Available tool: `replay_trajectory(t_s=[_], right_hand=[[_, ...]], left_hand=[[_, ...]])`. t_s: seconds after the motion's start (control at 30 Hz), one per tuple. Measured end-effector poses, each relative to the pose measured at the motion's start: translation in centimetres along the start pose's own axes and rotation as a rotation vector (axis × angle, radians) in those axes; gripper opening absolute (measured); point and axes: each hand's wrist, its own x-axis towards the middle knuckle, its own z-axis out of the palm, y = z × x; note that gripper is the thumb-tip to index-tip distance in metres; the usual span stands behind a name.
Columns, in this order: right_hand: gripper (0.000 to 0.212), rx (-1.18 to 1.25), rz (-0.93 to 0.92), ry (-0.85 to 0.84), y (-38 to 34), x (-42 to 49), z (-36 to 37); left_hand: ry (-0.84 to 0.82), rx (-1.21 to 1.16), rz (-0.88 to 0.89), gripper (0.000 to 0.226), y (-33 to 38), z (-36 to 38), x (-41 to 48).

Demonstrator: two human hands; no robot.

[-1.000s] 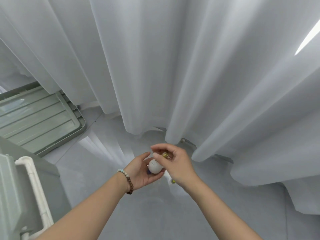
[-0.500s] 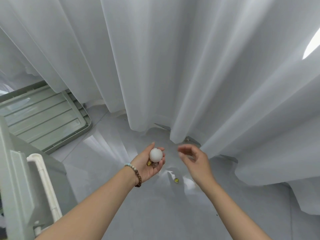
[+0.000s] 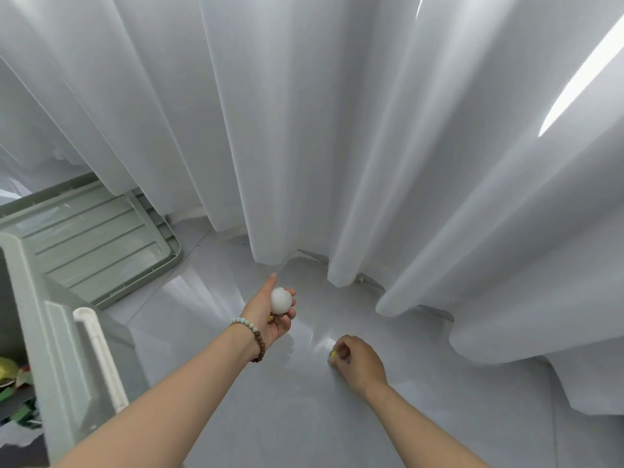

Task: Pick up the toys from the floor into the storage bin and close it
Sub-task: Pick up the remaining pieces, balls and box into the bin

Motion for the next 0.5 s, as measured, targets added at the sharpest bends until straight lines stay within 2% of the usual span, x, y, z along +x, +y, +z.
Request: replay_trajectory(t_s=[0.1, 0.2, 0.37, 0.5], right_hand=[[0.013, 0.294, 0.044, -0.007, -4.1, -0.3, -2.8], [0.007, 0.605, -0.009, -0.015, -11.6, -2.2, -7.2], [0.014, 0.788, -0.2, -0.132, -26.7, -10.7, -10.8], [0.014, 0.937, -0.103, -0.366, -36.1, -18.1, -7.1]], left_hand=[[-0.02, 0.064, 0.038, 0.044, 2.5, -0.4, -3.2], [-0.037, 0.14, 0.137, 0.045, 6.4, -1.7, -8.2], [-0.042, 0.121, 0.276, 0.044, 11.7, -8.5, -18.4], [0.028, -0.04, 0.336, 0.047, 12.1, -18.6, -25.7]])
